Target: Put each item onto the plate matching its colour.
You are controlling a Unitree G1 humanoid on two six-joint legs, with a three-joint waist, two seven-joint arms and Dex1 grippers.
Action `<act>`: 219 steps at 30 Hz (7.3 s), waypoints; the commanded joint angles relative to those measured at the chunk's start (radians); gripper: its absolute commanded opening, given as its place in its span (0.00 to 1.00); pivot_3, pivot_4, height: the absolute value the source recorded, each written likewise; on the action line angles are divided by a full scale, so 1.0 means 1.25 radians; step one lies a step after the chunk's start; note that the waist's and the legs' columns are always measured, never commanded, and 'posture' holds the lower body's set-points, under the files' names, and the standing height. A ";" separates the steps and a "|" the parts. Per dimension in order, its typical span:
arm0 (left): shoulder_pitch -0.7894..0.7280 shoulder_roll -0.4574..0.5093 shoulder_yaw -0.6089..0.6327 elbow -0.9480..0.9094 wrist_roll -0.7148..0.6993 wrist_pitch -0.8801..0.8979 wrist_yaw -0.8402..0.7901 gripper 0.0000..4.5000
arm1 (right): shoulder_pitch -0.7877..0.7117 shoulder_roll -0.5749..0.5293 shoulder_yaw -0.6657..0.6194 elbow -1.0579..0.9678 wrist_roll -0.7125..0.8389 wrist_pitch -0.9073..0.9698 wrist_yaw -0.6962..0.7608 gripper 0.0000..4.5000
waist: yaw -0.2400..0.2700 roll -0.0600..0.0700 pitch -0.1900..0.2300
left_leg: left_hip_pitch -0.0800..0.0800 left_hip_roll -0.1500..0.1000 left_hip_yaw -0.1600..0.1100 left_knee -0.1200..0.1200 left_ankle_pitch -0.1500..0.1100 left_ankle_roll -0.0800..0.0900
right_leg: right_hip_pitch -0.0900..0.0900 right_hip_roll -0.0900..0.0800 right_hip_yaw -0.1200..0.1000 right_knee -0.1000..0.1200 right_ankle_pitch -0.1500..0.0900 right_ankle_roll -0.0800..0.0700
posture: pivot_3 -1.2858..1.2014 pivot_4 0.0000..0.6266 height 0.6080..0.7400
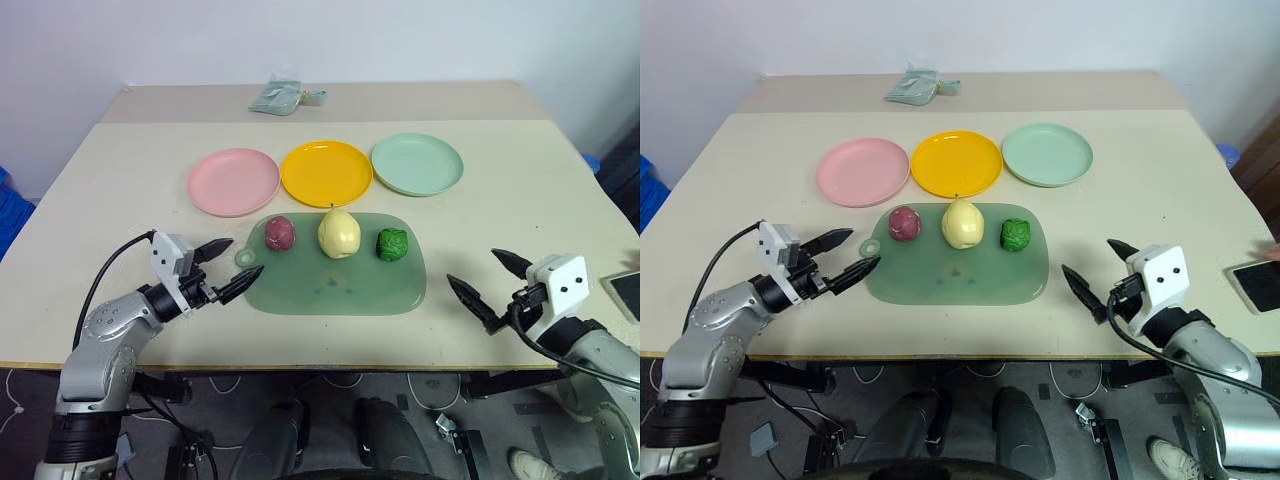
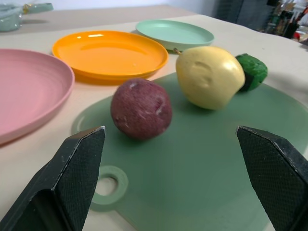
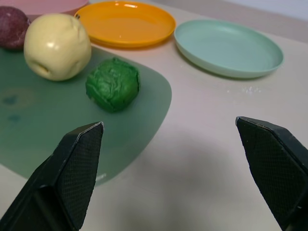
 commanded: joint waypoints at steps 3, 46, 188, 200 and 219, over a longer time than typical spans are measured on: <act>-0.007 0.001 0.013 -0.016 0.002 -0.026 0.008 0.99 | 0.000 0.013 0.007 -0.001 -0.004 -0.035 -0.004 1.00 | 0.001 0.000 0.000 | 0.000 0.000 0.000 0.000 0.000 0.000 | 0.000 0.000 0.000 0.000 0.000 0.000 | 0.52 0.24 1.00; -0.194 -0.080 -0.125 -0.097 0.184 0.230 0.343 0.99 | -0.238 -0.061 0.171 0.007 0.081 -0.064 0.207 1.00 | 0.001 0.000 0.000 | 0.000 0.000 -0.001 0.000 0.000 0.000 | 0.001 0.000 -0.001 -0.002 0.002 0.003 | 0.52 0.24 1.00; -0.806 -0.376 -0.195 0.756 0.337 -0.256 0.168 1.00 | -0.190 -0.002 0.174 -0.014 0.004 -0.097 -0.001 1.00 | 0.013 -0.003 0.001 | -0.002 -0.001 0.001 0.002 0.001 0.000 | 0.000 0.000 -0.001 -0.002 0.004 0.005 | 0.52 0.24 1.00; -0.483 -0.100 -0.164 0.158 0.164 0.046 -0.073 1.00 | -0.256 0.037 0.250 0.055 -0.029 0.058 -0.084 1.00 | -0.002 -0.002 0.000 | -0.001 -0.001 0.001 0.003 0.000 0.000 | -0.002 0.001 0.002 0.003 0.003 0.005 | 0.52 0.24 1.00; -0.282 0.168 -0.098 -0.105 -0.030 0.156 -0.232 1.00 | -0.371 0.096 0.311 0.298 -0.122 0.024 -0.090 0.95 | -0.004 -0.002 0.000 | -0.001 -0.001 0.001 0.001 0.000 0.000 | -0.002 0.001 0.001 0.003 0.003 0.003 | 0.52 0.24 1.00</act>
